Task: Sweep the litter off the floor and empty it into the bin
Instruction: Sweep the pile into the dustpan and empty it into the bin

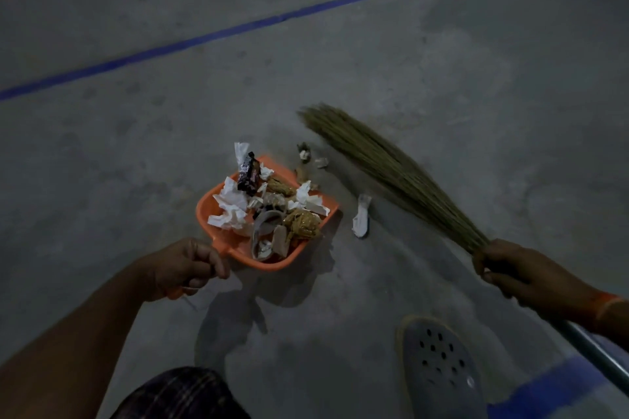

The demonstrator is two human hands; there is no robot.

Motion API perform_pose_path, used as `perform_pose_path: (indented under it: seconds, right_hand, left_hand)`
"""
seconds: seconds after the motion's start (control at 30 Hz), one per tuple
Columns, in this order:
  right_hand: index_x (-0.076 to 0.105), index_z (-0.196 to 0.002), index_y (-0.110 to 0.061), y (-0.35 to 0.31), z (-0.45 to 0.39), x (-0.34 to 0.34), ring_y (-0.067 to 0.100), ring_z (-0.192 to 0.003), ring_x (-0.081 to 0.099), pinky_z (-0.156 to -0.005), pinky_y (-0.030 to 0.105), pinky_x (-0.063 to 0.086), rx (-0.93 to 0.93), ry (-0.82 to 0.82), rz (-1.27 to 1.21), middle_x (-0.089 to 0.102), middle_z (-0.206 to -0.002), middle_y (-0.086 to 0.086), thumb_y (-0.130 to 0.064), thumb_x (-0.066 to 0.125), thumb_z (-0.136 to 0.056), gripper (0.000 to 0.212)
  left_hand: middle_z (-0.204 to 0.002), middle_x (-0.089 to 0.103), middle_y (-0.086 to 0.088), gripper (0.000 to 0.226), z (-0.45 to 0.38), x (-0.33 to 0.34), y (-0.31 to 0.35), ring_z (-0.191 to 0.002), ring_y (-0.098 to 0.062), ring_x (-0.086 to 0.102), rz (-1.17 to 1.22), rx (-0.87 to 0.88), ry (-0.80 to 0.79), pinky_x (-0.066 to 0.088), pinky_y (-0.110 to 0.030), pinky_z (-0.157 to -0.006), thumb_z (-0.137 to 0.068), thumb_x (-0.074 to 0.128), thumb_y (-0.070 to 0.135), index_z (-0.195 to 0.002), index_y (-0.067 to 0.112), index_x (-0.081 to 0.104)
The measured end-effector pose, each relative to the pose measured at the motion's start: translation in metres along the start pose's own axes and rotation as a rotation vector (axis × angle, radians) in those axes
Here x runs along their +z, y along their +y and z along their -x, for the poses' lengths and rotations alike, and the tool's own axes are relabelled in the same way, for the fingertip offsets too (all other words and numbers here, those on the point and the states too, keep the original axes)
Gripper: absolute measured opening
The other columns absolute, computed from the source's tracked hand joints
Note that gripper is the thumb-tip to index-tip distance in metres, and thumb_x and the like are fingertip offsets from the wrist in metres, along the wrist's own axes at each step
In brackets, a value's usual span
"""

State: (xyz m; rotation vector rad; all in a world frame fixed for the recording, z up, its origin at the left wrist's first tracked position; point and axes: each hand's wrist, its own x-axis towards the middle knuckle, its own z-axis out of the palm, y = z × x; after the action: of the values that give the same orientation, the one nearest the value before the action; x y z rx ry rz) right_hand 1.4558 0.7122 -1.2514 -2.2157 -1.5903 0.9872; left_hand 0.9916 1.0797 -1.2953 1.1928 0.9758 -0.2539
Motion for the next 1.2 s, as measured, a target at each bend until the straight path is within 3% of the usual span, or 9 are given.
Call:
perform_pose_path:
  seconds: [0.17, 0.27, 0.4, 0.57, 0.6, 0.7, 0.83, 0.93, 1.2]
  right_hand:
    - [0.059, -0.092, -0.04, -0.001, 0.062, 0.025, 0.014, -0.069, 0.062, -0.051, 0.02, 0.05, 0.117, 0.061, -0.105, 0.055, -0.1, -0.015, -0.013, 0.058, -0.095, 0.027]
    - [0.061, -0.091, -0.039, -0.011, 0.095, 0.044, 0.006, -0.079, 0.061, -0.058, 0.011, 0.046, 0.179, 0.09, -0.094, 0.056, -0.104, -0.016, -0.004, 0.061, -0.092, 0.035]
    - [0.05, -0.105, -0.063, 0.003, 0.112, 0.111, -0.006, -0.086, 0.056, -0.075, 0.008, 0.043, 0.195, 0.181, -0.011, 0.056, -0.1, -0.022, -0.015, 0.063, -0.084, 0.054]
    - [0.054, -0.086, -0.039, -0.027, 0.07, 0.181, 0.005, -0.076, 0.057, -0.068, 0.026, 0.045, 0.123, 0.235, -0.1, 0.059, -0.082, -0.006, -0.029, 0.06, -0.08, 0.013]
    - [0.054, -0.083, -0.038, -0.035, 0.061, 0.187, 0.006, -0.076, 0.057, -0.067, 0.026, 0.045, 0.12, 0.244, -0.125, 0.059, -0.083, -0.007, -0.026, 0.062, -0.082, 0.014]
    - [0.055, -0.083, -0.036, -0.054, 0.033, 0.19, 0.004, -0.071, 0.056, -0.063, 0.022, 0.042, 0.116, 0.205, -0.203, 0.059, -0.081, -0.01, -0.009, 0.064, -0.086, 0.028]
    - [0.056, -0.087, -0.035, -0.075, 0.014, 0.173, 0.014, -0.068, 0.06, -0.056, 0.026, 0.047, 0.125, 0.191, -0.238, 0.062, -0.089, -0.002, -0.01, 0.061, -0.089, 0.025]
    - [0.06, -0.093, -0.026, -0.082, 0.023, 0.149, 0.022, -0.062, 0.062, -0.045, 0.025, 0.05, 0.13, 0.199, -0.26, 0.06, -0.094, 0.003, -0.009, 0.06, -0.093, 0.018]
    - [0.059, -0.092, -0.029, -0.064, 0.054, 0.111, 0.023, -0.063, 0.063, -0.045, 0.025, 0.05, 0.181, 0.206, -0.09, 0.059, -0.091, 0.001, -0.01, 0.058, -0.095, 0.019]
  left_hand:
    - [-0.107, 0.044, -0.031, 0.02, 0.015, 0.006, -0.013, -0.039, -0.013, 0.033, 0.013, -0.01, -0.009, 0.03, -0.017, -0.04, -0.066, 0.058, -0.004, -0.079, -0.002, 0.073]
    - [-0.109, 0.044, -0.029, 0.021, 0.019, 0.011, -0.022, -0.041, -0.012, 0.032, -0.007, -0.021, -0.03, 0.028, -0.018, -0.044, -0.067, 0.058, -0.004, -0.081, -0.001, 0.073]
    - [-0.103, 0.045, -0.029, 0.021, 0.012, 0.013, -0.033, -0.045, -0.012, 0.031, -0.013, 0.012, -0.037, 0.026, -0.018, -0.045, -0.065, 0.062, 0.002, -0.084, -0.001, 0.073]
    - [-0.102, 0.041, -0.03, 0.021, 0.006, 0.006, -0.057, -0.043, -0.012, 0.03, 0.007, 0.074, -0.038, 0.027, -0.017, -0.043, -0.062, 0.068, 0.003, -0.082, -0.004, 0.072]
    - [-0.104, 0.04, -0.03, 0.024, 0.007, 0.005, -0.061, -0.044, -0.011, 0.03, 0.018, 0.083, -0.028, 0.027, -0.017, -0.044, -0.061, 0.071, 0.006, -0.083, -0.004, 0.071]
    - [-0.102, 0.042, -0.03, 0.03, 0.025, 0.005, -0.076, -0.05, -0.01, 0.029, 0.027, 0.102, -0.016, 0.021, -0.021, -0.048, -0.06, 0.075, 0.014, -0.085, -0.002, 0.072]
    - [-0.097, 0.044, -0.042, 0.03, 0.049, 0.008, -0.085, -0.046, -0.011, 0.03, 0.006, 0.121, -0.041, 0.029, -0.016, -0.042, -0.06, 0.074, 0.012, -0.086, -0.005, 0.071]
    - [-0.09, 0.045, -0.031, 0.019, 0.061, 0.018, -0.094, -0.042, -0.011, 0.031, 0.013, 0.123, -0.027, 0.031, -0.016, -0.039, -0.065, 0.065, 0.001, -0.082, -0.002, 0.073]
    - [-0.054, 0.045, -0.007, 0.023, 0.069, 0.039, -0.107, -0.038, -0.013, 0.031, 0.003, 0.109, -0.009, 0.028, -0.017, -0.042, -0.068, 0.055, -0.003, -0.08, 0.001, 0.074]
